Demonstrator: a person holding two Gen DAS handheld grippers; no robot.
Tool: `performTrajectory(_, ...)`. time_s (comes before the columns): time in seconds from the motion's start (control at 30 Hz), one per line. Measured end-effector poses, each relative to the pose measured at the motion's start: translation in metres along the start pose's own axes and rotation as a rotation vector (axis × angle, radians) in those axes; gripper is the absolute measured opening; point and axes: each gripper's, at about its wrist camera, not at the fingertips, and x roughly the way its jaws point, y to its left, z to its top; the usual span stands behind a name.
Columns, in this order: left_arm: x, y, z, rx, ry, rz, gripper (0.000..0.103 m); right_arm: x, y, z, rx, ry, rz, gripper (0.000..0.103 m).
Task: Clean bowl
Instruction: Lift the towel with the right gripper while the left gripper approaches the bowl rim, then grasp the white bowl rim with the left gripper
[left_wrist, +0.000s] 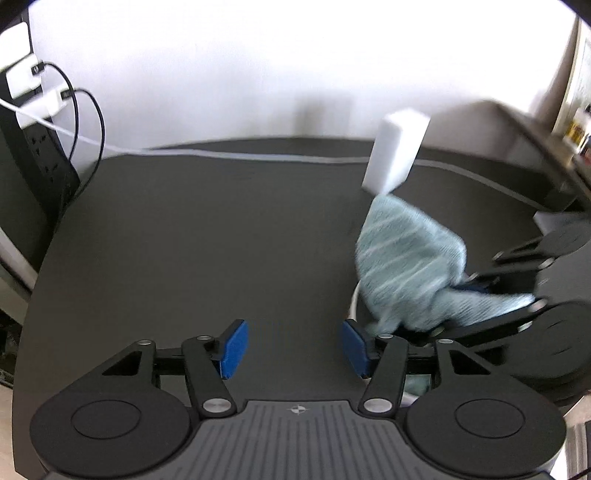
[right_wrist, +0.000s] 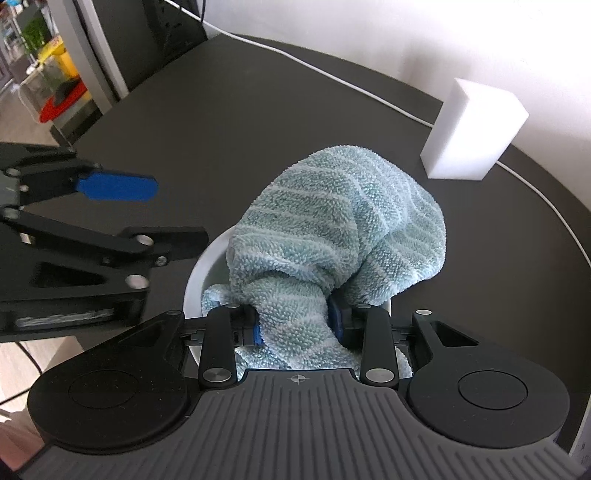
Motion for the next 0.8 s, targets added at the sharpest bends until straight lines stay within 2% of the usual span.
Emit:
performTrajectory(0.17, 0.01, 0.004, 0.002, -0.022, 0.021, -0.015, 0.053, -0.003, -0.002, 0.0, 0.008, -0.005, 0.008, 0.035)
performTrajectory(0.3, -0.005, 0.001, 0.009, 0.001, -0.011, -0.025, 0.07, -0.005, -0.004, -0.002, 0.008, -0.002, 0.011, 0.036)
performTrajectory(0.4, -0.013, -0.003, 0.005, 0.033, -0.012, -0.031, 0.068, -0.008, -0.007, -0.004, 0.021, -0.013, 0.019, 0.036)
performTrajectory(0.53, -0.004, -0.007, 0.001, 0.044, 0.011, -0.03, 0.064, -0.011, -0.009, -0.007, 0.027, -0.017, 0.018, 0.036)
performTrajectory(0.8, 0.002, -0.007, -0.002, 0.051, 0.021, -0.059, 0.064, -0.016, -0.011, -0.013, 0.02, -0.019, 0.013, 0.036)
